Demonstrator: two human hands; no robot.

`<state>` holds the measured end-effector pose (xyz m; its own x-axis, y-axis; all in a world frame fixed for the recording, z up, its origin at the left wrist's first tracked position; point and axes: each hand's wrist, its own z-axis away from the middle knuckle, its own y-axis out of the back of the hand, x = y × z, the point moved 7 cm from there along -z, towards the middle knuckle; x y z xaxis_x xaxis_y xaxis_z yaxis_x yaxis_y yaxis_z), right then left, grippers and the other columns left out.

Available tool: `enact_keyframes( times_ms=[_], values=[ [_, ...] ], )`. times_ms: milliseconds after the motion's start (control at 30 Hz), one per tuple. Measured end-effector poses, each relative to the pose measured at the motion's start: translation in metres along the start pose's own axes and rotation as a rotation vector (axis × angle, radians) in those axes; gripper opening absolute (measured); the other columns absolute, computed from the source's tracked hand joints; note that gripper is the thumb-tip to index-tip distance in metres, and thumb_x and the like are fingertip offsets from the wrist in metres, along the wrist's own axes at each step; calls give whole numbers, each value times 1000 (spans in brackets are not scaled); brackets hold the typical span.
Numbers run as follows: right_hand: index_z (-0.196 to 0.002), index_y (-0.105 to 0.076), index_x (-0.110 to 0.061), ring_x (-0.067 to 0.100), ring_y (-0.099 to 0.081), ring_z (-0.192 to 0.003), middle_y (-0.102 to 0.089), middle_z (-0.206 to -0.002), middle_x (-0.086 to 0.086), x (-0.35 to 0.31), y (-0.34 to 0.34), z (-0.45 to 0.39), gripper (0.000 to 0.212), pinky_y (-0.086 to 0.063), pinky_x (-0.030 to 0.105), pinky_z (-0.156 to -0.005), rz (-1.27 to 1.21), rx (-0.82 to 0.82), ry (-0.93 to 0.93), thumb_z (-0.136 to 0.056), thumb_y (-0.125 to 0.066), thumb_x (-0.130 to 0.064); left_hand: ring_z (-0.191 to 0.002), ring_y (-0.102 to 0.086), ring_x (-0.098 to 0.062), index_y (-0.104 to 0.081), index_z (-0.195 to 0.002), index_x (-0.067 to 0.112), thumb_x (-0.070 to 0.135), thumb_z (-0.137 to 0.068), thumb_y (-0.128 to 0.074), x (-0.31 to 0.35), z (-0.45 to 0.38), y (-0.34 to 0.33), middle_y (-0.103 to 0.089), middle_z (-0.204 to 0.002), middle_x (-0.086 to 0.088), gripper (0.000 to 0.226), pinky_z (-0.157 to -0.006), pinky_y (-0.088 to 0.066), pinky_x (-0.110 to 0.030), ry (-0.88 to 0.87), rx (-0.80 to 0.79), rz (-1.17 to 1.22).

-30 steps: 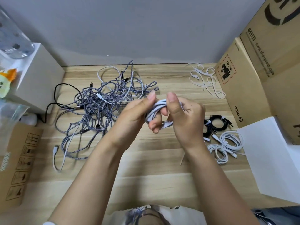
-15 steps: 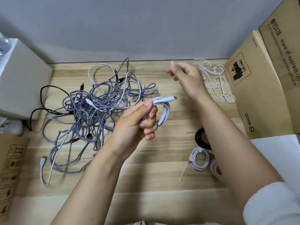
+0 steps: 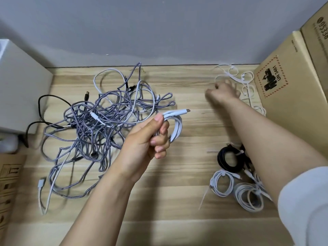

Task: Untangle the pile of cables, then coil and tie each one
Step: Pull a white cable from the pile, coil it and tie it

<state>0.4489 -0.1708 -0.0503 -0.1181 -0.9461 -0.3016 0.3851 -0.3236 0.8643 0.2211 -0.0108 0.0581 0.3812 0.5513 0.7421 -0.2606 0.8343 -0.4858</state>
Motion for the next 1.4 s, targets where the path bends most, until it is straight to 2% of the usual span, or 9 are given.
enact_keyframes(
  times_ms=[267, 433, 500, 633, 833, 967, 1133, 1267, 1400],
  values=[
    [-101, -56, -22, 23, -33, -129, -45, -137, -2, 11, -3, 19, 18, -22, 38, -98, -61, 88, 6, -84, -54, -20, -43, -25, -9, -42, -65, 16, 36, -87, -47, 2, 13, 0, -21, -48, 7, 31, -38, -23, -16, -26, 8, -2],
    [-106, -71, -16, 13, -51, -114, -61, -114, -2, -4, 50, 81, 37, -27, 24, -98, -512, 590, 282, -83, -48, 3, -43, -25, -8, -40, -68, 15, 39, -83, -45, 4, 26, 5, -23, -48, 8, 29, -38, -20, -15, -74, 61, -39],
    [-105, -70, -6, 7, -53, -101, -58, -102, -2, -16, 64, 119, 44, -40, 18, -95, -693, 639, 464, -78, -41, 13, -42, -26, -7, -39, -69, 15, 40, -82, -46, 3, 34, 7, -25, -48, 8, 29, -39, -20, -16, -99, 84, -61],
    [-105, -67, -7, -5, -55, -95, -58, -96, 2, -33, 77, 200, 48, -40, 11, -87, -868, 659, 626, -78, -39, 20, -42, -26, -6, -38, -69, 16, 40, -82, -45, 0, 53, 9, -27, -46, 10, 28, -39, -20, -14, -155, 123, -131],
    [-93, -70, -27, 9, -61, -86, -62, -84, -10, -48, 64, 283, 38, -47, 27, -84, -1157, 478, 727, -78, -65, 8, -43, -25, -6, -38, -69, 16, 27, -98, -37, 6, 78, 9, -26, -49, 9, 31, -39, -21, -14, -240, 135, -234],
    [-84, -75, -29, 2, -59, -82, -62, -83, -16, -53, 49, 311, 33, -45, 18, -76, -1268, 382, 720, -80, -63, 2, -43, -24, -7, -37, -70, 15, 26, -99, -35, 9, 94, 6, -26, -48, 9, 30, -40, -21, -14, -288, 109, -247],
    [-79, -72, -17, 8, -64, -73, -68, -76, -7, -62, 35, 332, 10, -48, 18, -71, -1331, 160, 622, -80, -62, -15, -42, -24, -4, -40, -70, 12, 27, -97, -38, 13, 108, -1, -29, -45, 14, 31, -41, -22, -13, -365, 68, -273],
    [-92, -61, -10, 15, -59, -48, -59, -56, -2, -71, 22, 345, 16, -49, 22, -56, -1436, -117, 542, -78, -57, -17, -43, -28, -3, -46, -75, 10, 30, -89, -47, 18, 116, -5, -35, -46, 11, 25, -42, -25, -15, -461, 43, -283],
    [-83, -48, -9, 19, -57, -42, -60, -53, 3, -71, 15, 346, 21, -48, 24, -48, -1461, -184, 467, -72, -64, -16, -44, -34, -4, -46, -87, 14, 29, -86, -48, 26, 122, -9, -48, -51, 8, 15, -42, -29, -16, -554, 14, -272]
  ],
)
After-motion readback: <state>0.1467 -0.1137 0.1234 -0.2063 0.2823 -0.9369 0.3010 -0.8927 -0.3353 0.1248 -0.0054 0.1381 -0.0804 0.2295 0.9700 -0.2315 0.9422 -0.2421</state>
